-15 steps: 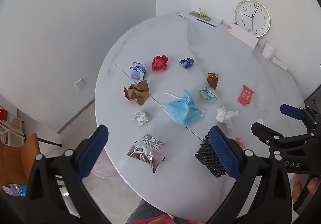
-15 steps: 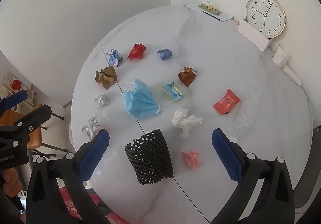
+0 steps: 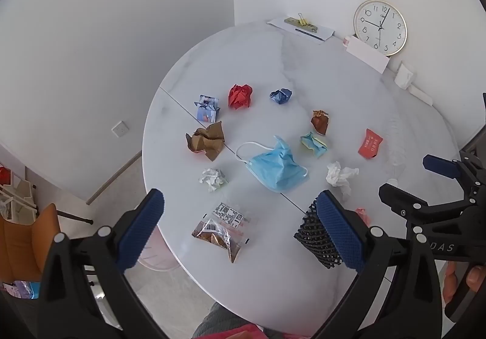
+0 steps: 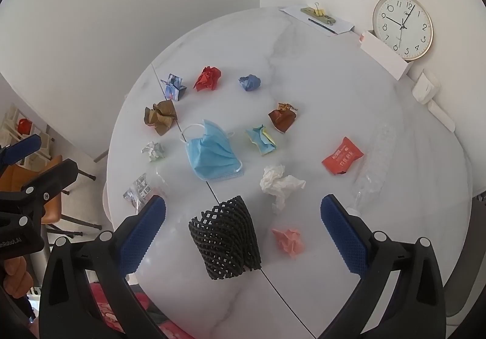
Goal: Collect trash
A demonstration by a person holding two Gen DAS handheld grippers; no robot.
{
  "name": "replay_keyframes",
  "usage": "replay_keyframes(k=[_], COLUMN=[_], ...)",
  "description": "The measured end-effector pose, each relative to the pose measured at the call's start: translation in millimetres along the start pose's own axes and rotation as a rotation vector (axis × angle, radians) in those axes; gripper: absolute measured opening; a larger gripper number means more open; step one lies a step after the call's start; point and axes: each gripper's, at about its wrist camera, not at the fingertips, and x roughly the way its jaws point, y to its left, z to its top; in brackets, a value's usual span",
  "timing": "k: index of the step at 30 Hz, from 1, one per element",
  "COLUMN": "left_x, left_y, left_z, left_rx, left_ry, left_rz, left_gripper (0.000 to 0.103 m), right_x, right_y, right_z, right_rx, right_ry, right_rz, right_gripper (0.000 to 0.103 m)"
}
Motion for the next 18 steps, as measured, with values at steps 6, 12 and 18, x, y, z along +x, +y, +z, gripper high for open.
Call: replay_keyframes(k=[6,12,18], left_x=[0.0,0.0,0.0], left_y=[-0.3,-0.8,-1.4], left_z=[-0.8,-1.9,-2.4], left_rx=[0.001,0.003,0.004], left_ry=[0.001,0.003,0.006], left_rz=[-0.006,-0.006,-0.005], left_gripper=[0.097,0.097,0.097], right_x=[-1.8,0.5,0.3], right_y=[2.4,2.6,2.0], right_z=[0.4,-0.3,-0.3], right_rx=[-0.001,-0.001,-0.001], right_ry=[0.0,-0.001,0.001], right_rz=[-0.001,-0.002,-0.002], right_gripper=[0.101,0.101,0.101])
